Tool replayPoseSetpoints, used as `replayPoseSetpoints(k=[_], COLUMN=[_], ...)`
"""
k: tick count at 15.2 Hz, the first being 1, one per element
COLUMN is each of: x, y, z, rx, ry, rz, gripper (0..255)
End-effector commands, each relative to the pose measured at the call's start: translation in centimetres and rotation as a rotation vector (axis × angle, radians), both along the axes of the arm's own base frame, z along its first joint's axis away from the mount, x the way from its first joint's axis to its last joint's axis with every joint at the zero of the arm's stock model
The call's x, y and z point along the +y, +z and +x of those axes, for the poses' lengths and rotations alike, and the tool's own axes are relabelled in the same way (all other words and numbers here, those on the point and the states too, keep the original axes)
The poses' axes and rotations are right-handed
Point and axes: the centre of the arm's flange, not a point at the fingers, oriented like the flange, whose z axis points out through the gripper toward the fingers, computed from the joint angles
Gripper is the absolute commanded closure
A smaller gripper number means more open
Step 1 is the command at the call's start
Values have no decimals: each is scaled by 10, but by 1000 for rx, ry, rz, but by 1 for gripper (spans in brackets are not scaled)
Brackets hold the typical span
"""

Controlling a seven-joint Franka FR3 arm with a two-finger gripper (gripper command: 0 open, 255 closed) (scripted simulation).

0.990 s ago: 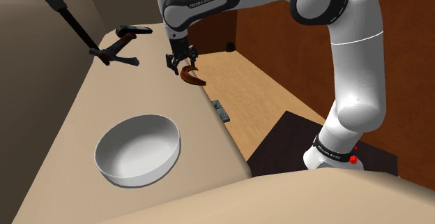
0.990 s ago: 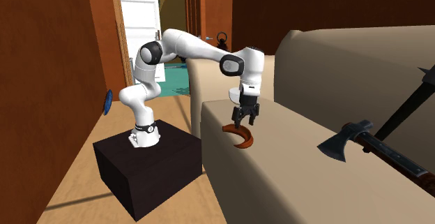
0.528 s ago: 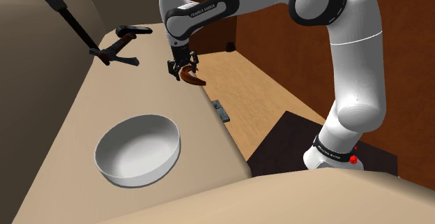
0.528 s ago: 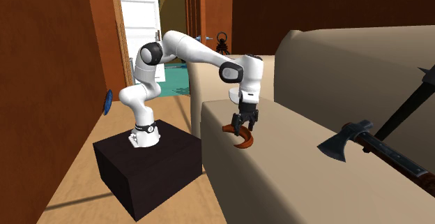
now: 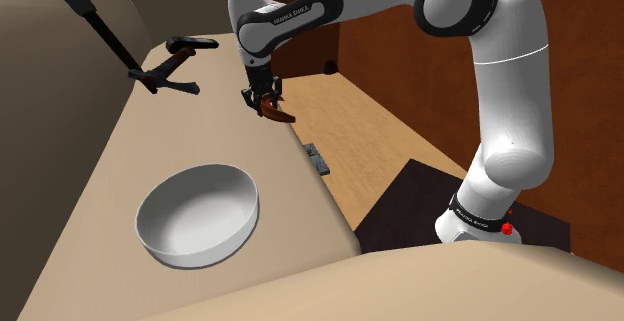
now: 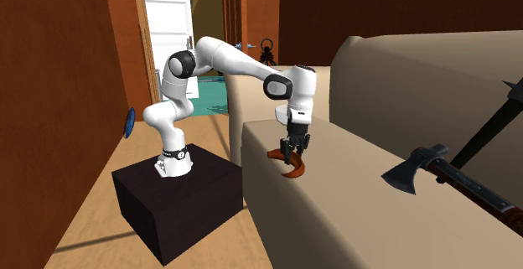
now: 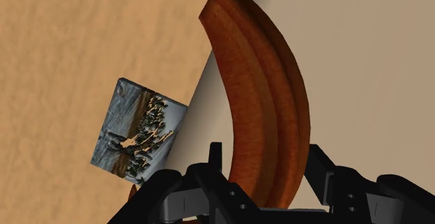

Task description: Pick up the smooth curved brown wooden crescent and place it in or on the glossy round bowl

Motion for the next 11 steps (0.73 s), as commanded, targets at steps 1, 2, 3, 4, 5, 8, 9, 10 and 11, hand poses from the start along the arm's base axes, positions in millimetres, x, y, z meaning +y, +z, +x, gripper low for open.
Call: replayPoseSetpoints(k=[1, 2, 3, 4, 5, 8, 9, 10, 11], x=[-1, -1, -1, -1, -1, -1, -1, -1, -1], y=[-1, -1, -1, -1, -1, 4, 9, 15, 20], z=[0, 0, 0, 0, 0, 0, 0, 0, 0], rx=[2, 2, 2, 2, 2, 2, 2, 2, 2], ry=[-1, -1, -1, -1, -1, -1, -1, -1, -1], rz=[-1, -1, -1, -1, -1, -1, -1, -1, -1], gripper=[255, 255, 255, 255, 255, 255, 255, 255, 255])
